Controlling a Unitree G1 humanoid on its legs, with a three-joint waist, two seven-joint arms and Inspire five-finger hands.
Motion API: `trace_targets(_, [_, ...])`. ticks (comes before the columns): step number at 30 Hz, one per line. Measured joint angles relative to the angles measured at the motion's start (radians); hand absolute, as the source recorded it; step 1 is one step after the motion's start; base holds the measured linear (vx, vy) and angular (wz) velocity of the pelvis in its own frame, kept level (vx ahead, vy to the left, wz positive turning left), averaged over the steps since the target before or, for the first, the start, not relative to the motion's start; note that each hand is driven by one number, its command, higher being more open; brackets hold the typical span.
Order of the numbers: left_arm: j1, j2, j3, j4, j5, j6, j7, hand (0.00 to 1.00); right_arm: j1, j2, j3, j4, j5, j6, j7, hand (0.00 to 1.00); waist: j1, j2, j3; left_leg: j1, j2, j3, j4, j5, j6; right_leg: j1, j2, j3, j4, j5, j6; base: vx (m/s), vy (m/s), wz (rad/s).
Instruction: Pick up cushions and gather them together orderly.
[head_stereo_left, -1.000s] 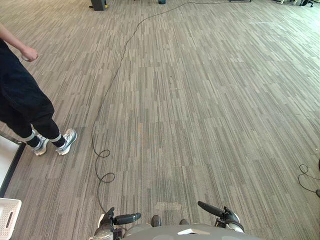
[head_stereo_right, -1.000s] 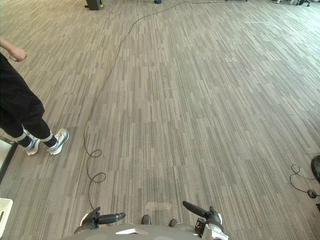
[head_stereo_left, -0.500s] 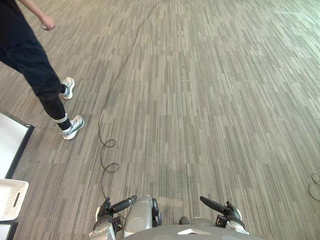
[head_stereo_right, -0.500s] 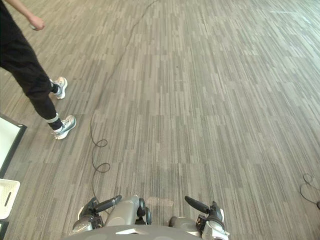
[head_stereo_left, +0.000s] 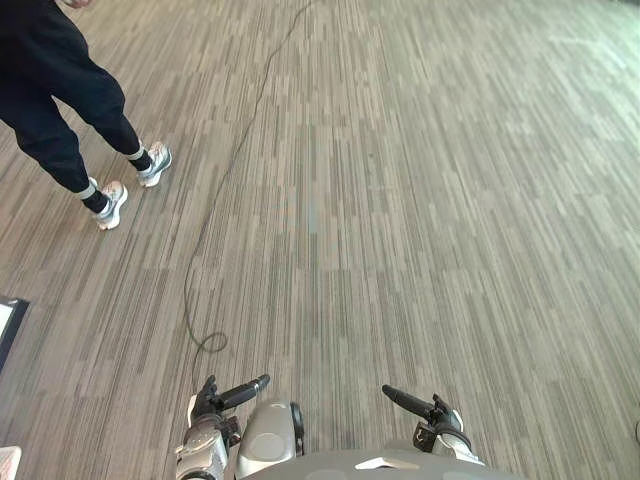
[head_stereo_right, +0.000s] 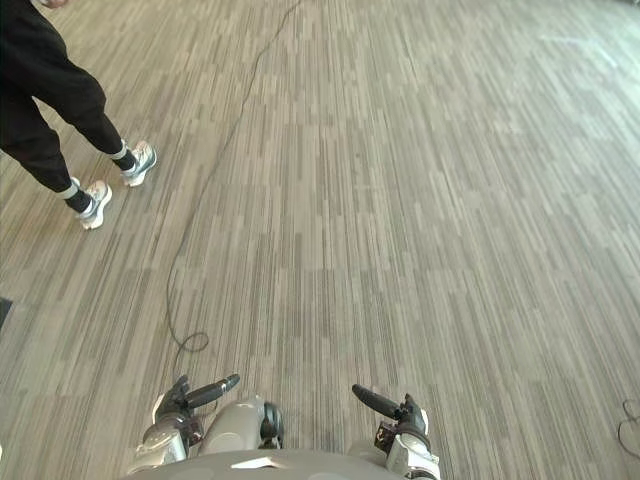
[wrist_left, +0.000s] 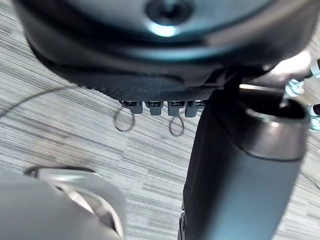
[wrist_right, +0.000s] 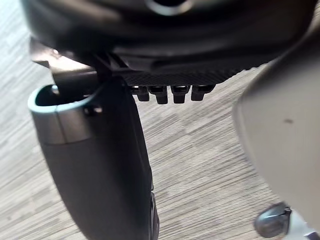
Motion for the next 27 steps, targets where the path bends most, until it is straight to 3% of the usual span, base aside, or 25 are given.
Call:
trace_targets(1, [-0.001, 0.0, 0.0, 0.002, 0.0, 0.0, -0.001, 1.0, 0.0, 0.0, 0.0, -0.002, 0.0, 0.0, 0.0, 1.0, -0.001, 0.001, 0.001, 0.01, 0.001, -0.001, -0.006, -0.002, -0.003, -0.01, 0.002, -0.012, -0.004, -0.004, -0.005, 0.36, -0.099, 0.01])
trace_targets(2, [-0.004, 0.001, 0.0, 0.012, 0.0, -0.001, -0.005, 1.0, 0.001, 0.0, -0.003, -0.017, 0.0, -0.004, 0.0, 1.0, -0.012, 0.001, 0.002, 0.07, 0.01, -0.003, -0.046, -0.012, -0.021, -0.073, 0.005, -0.084, -0.062, -0.029, -0.017, 0.46, -0.144, 0.09])
trace_targets(3, [-0.006, 0.0, 0.001, 0.028, 0.0, -0.001, -0.004, 1.0, 0.0, -0.001, -0.023, -0.025, 0.0, -0.005, 0.0, 1.0, -0.026, 0.006, 0.004, 0.127, 0.022, -0.006, -0.081, -0.025, -0.046, -0.127, 0.01, -0.152, -0.19, -0.04, -0.023, 0.42, -0.138, 0.11])
trace_targets(5, [-0.014, -0.002, 0.011, 0.046, 0.001, 0.0, -0.004, 1.0, 0.001, -0.01, -0.044, -0.015, -0.001, -0.006, -0.001, 1.0, -0.027, 0.008, 0.005, 0.184, 0.026, -0.006, -0.124, -0.034, -0.065, -0.162, 0.023, -0.198, -0.344, -0.038, -0.031, 0.42, -0.119, 0.14])
trace_targets(6, [-0.017, -0.005, 0.013, 0.064, 0.001, 0.0, -0.004, 1.0, 0.0, -0.023, -0.072, 0.001, 0.012, 0.001, 0.004, 1.0, -0.032, 0.019, 0.005, 0.252, 0.034, -0.008, -0.181, -0.04, -0.093, -0.188, 0.051, -0.219, -0.537, -0.017, -0.042, 0.62, -0.181, 0.27])
trace_targets(7, [-0.017, -0.009, 0.014, 0.079, 0.007, 0.001, -0.004, 1.0, 0.002, -0.027, -0.087, 0.004, 0.014, 0.001, 0.001, 1.0, -0.042, 0.028, 0.004, 0.304, 0.036, -0.017, -0.224, -0.044, -0.104, -0.184, 0.092, -0.205, -0.643, 0.086, -0.074, 0.81, -0.238, 0.33])
trace_targets(8, [-0.016, -0.015, 0.018, 0.084, 0.013, 0.003, -0.004, 1.0, 0.001, -0.031, -0.085, 0.005, 0.013, 0.002, 0.0, 1.0, -0.049, 0.039, 0.005, 0.322, 0.041, -0.03, -0.236, -0.044, -0.105, -0.173, 0.108, -0.195, -0.649, 0.141, -0.106, 0.72, -0.209, 0.2])
trace_targets(9, [-0.016, -0.028, 0.023, 0.099, 0.017, 0.009, -0.004, 1.0, -0.009, -0.053, -0.082, 0.007, 0.006, 0.007, 0.001, 1.0, -0.049, 0.077, 0.003, 0.345, 0.077, -0.046, -0.246, -0.029, -0.124, -0.157, 0.13, -0.213, -0.628, 0.116, -0.144, 0.76, -0.233, 0.16])
trace_targets(10, [-0.025, -0.047, 0.034, 0.1, 0.034, 0.016, -0.019, 1.0, -0.028, -0.064, -0.077, 0.024, -0.015, 0.004, 0.0, 1.0, -0.05, 0.098, 0.006, 0.337, 0.091, -0.094, -0.205, 0.045, -0.162, -0.154, 0.13, -0.222, -0.572, 0.051, -0.153, 0.88, -0.291, 0.19])
trace_targets(12, [-0.032, -0.072, 0.056, 0.099, 0.037, 0.018, -0.016, 1.0, -0.028, -0.065, -0.08, 0.023, -0.014, 0.009, 0.001, 1.0, -0.057, 0.123, 0.004, 0.283, 0.119, -0.178, 0.005, 0.163, -0.151, -0.068, 0.139, -0.244, -0.574, -0.021, -0.152, 0.77, -0.255, 0.28])
trace_targets(13, [-0.031, -0.071, 0.06, 0.089, 0.039, 0.018, -0.016, 1.0, -0.024, -0.07, -0.06, 0.023, -0.023, 0.013, 0.005, 1.0, -0.056, 0.132, 0.005, 0.206, 0.136, -0.231, 0.205, 0.258, -0.155, -0.001, 0.156, -0.246, -0.616, -0.056, -0.147, 0.49, -0.145, 0.07])
trace_targets(14, [-0.029, -0.079, 0.061, 0.069, 0.043, 0.017, -0.017, 1.0, -0.026, -0.079, -0.033, 0.022, -0.024, 0.015, 0.006, 1.0, -0.048, 0.145, 0.014, 0.085, 0.161, -0.275, 0.489, 0.286, -0.185, 0.078, 0.194, -0.239, -0.663, -0.082, -0.154, 0.47, -0.126, -0.1])
trace_targets(15, [-0.029, -0.081, 0.063, 0.06, 0.044, 0.017, -0.018, 1.0, -0.028, -0.079, -0.026, 0.022, -0.024, 0.014, 0.005, 1.0, -0.047, 0.151, 0.018, 0.033, 0.177, -0.277, 0.597, 0.272, -0.185, 0.116, 0.21, -0.234, -0.684, -0.09, -0.158, 0.55, -0.103, -0.27])
trace_targets(16, [-0.028, -0.077, 0.063, 0.05, 0.045, 0.017, -0.019, 1.0, -0.031, -0.076, -0.013, 0.023, -0.022, 0.012, 0.004, 1.0, -0.041, 0.149, 0.021, -0.023, 0.186, -0.272, 0.687, 0.244, -0.18, 0.162, 0.225, -0.222, -0.707, -0.1, -0.164, 0.52, -0.047, -0.36])
trace_targets(17, [-0.027, -0.065, 0.057, 0.027, 0.052, 0.017, -0.019, 1.0, -0.033, -0.061, 0.015, 0.028, -0.019, 0.016, 0.0, 1.0, -0.033, 0.12, 0.033, -0.116, 0.191, -0.239, 0.74, 0.193, -0.161, 0.257, 0.232, -0.203, -0.761, -0.114, -0.157, 0.58, -0.035, -0.36])
trace_targets(19, [-0.017, -0.049, 0.055, -0.02, 0.048, 0.014, -0.019, 1.0, -0.034, -0.037, 0.043, 0.036, -0.015, 0.018, -0.004, 1.0, -0.017, 0.087, 0.035, -0.25, 0.19, -0.199, 0.643, 0.133, -0.13, 0.357, 0.23, -0.167, -0.841, -0.128, -0.142, 0.55, 0.016, -0.49])
trace_targets(20, [-0.018, -0.047, 0.054, -0.042, 0.047, 0.008, -0.019, 1.0, -0.041, -0.031, 0.053, 0.038, -0.005, 0.022, -0.004, 1.0, -0.011, 0.082, 0.039, -0.317, 0.178, -0.182, 0.511, 0.117, -0.122, 0.406, 0.22, -0.142, -0.875, -0.14, -0.124, 0.56, 0.117, -0.55])
trace_targets(23, [-0.021, -0.05, 0.051, -0.05, 0.04, 0.001, -0.019, 1.0, -0.04, -0.026, 0.052, 0.045, -0.001, 0.032, -0.008, 1.0, 0.003, 0.074, 0.041, -0.362, 0.113, -0.168, 0.167, 0.147, -0.118, 0.469, 0.164, -0.086, -0.896, -0.184, -0.079, 0.54, 0.24, -0.57])
trace_targets(24, [-0.021, -0.051, 0.052, -0.05, 0.03, -0.005, -0.018, 1.0, -0.038, -0.023, 0.054, 0.048, -0.001, 0.038, -0.011, 1.0, 0.013, 0.069, 0.039, -0.368, 0.087, -0.178, 0.082, 0.255, -0.113, 0.494, 0.136, -0.056, -0.903, -0.21, -0.061, 0.61, 0.329, -0.75])
trace_targets(25, [-0.018, -0.051, 0.049, -0.047, 0.031, -0.008, -0.018, 1.0, -0.035, -0.02, 0.053, 0.051, -0.001, 0.041, -0.011, 1.0, 0.022, 0.065, 0.025, -0.353, 0.071, -0.165, 0.076, 0.298, -0.099, 0.503, 0.124, -0.022, -0.909, -0.217, -0.066, 0.64, 0.295, -0.67])
trace_targets(26, [-0.024, -0.041, 0.048, -0.044, 0.032, -0.008, -0.015, 1.0, -0.035, -0.001, 0.071, 0.06, -0.002, 0.042, -0.005, 1.0, 0.012, 0.035, 0.007, -0.36, 0.057, -0.135, 0.096, 0.251, -0.087, 0.485, 0.099, 0.034, -0.912, -0.183, -0.095, 0.52, 0.226, -0.52])
trace_targets(27, [-0.024, -0.039, 0.048, -0.044, 0.033, -0.008, -0.017, 1.0, -0.04, -0.002, 0.083, 0.067, -0.005, 0.046, 0.003, 1.0, 0.013, 0.033, 0.005, -0.361, 0.066, -0.123, 0.129, 0.215, -0.071, 0.475, 0.099, 0.077, -0.902, -0.148, -0.099, 0.64, 0.321, -0.37])
